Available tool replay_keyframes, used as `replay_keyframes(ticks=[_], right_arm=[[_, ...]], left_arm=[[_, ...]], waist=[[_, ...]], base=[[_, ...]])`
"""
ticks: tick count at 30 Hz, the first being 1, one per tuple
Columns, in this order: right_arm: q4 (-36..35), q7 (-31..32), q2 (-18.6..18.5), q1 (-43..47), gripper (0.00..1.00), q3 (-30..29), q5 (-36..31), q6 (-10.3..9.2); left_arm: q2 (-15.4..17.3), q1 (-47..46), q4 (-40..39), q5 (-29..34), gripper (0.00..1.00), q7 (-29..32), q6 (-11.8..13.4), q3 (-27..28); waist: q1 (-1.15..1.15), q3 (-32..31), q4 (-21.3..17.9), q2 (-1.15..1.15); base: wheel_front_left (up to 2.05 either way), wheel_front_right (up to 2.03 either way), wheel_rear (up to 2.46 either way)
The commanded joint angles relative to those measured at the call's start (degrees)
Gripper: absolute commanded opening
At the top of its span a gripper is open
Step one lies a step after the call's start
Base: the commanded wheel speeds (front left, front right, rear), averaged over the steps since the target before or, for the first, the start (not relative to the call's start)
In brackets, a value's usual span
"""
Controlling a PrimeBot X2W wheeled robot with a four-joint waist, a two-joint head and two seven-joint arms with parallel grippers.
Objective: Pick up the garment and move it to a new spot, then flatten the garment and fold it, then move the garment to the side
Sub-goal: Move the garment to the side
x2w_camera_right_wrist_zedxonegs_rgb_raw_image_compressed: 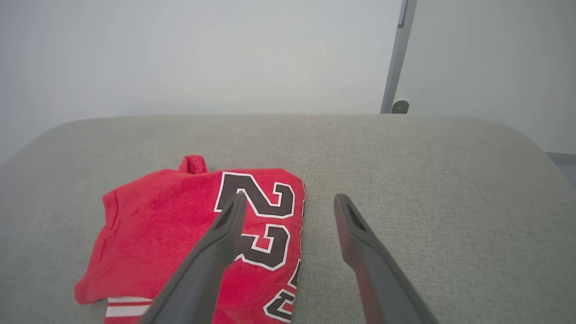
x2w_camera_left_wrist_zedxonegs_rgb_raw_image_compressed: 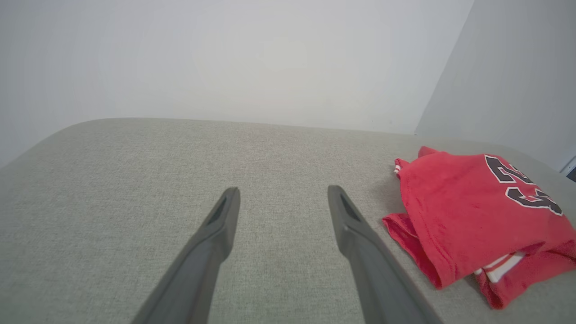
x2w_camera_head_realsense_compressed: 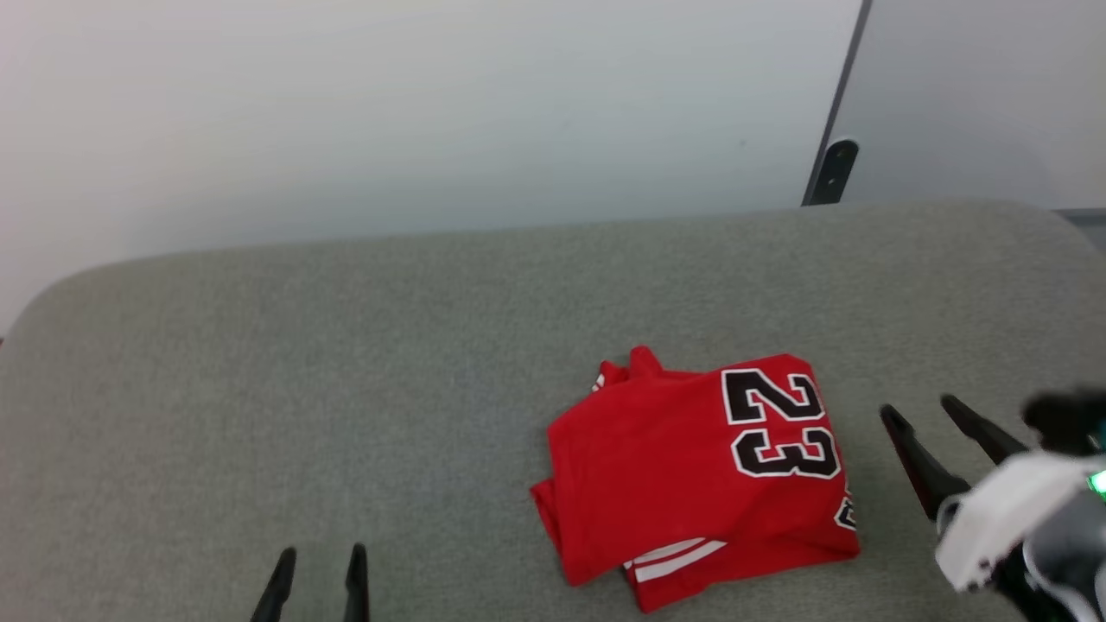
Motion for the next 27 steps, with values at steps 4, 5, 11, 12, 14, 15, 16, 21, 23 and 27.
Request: replay_keyframes(ticks=[4,5,11,12,14,15,16,21,23,27], right_arm=[[4.4,7.1,-2.7,-6.6,1.00,3.7,0.6,-0.08],[5.9,9.3,-3.6,-8.1,1.00,4.8,0.8,-0.08],[14.0,21.3,-6.8,-15.5,1.00,10.3,4.2,-0.08],[15.3,23.2,-7.1,-16.3,1.00,11.0,4.9,-0.08],[17.6,25.9,-7.4,-18.0,1.00,11.9,6.0,-0.08],[18.5,26.8,-7.6,-18.7,1.00,12.2,6.4,-0.08],[19.4,27.5,-7.6,-19.3,1.00,12.7,7.1,-0.08],[23.8,28.2,-7.7,-21.2,1.00,14.8,8.6,-0.08],[25.8,28.4,-7.5,-21.4,1.00,16.0,8.6,-0.08],[29.8,28.3,-6.9,-21.7,1.00,18.1,8.6,-0.10]], left_arm=[[-0.3,-2.8,0.9,0.0,1.00,-0.6,0.1,-0.9],[-0.3,-3.4,1.3,0.0,1.00,-0.8,-0.1,-1.1],[-0.4,-6.9,3.1,-0.1,1.00,-1.4,-0.6,-1.8],[-0.5,-7.3,3.3,0.0,1.00,-1.4,-0.7,-2.0],[-0.5,-8.3,3.6,0.1,1.00,-1.6,-0.9,-2.4],[-0.5,-8.7,3.8,0.3,1.00,-1.7,-1.0,-2.6],[-0.6,-9.2,4.0,0.4,1.00,-1.9,-1.1,-2.8],[-1.0,-11.0,4.7,0.5,1.00,-2.1,-1.2,-3.7],[-1.1,-11.7,4.9,0.6,1.00,-2.3,-1.3,-4.1],[-1.4,-13.2,5.5,0.5,1.00,-2.4,-1.4,-4.7]], waist=[[0.00,3.3,2.3,0.00],[0.00,3.8,2.7,0.00],[0.00,6.4,4.7,0.00],[0.00,6.8,5.1,0.00],[0.00,7.7,5.8,0.00],[0.00,8.2,6.1,0.00],[0.00,8.7,6.5,0.00],[0.00,11.1,7.8,0.00],[0.00,12.1,8.3,0.00],[0.00,13.5,9.1,0.00]], base=[[0.00,0.00,0.00],[0.00,0.00,0.00],[0.00,0.00,0.00],[0.00,0.00,0.00],[0.00,0.00,0.00],[0.00,0.00,0.00],[0.00,0.00,0.00],[0.00,0.00,0.00],[0.00,0.00,0.00],[0.00,0.00,0.00]])
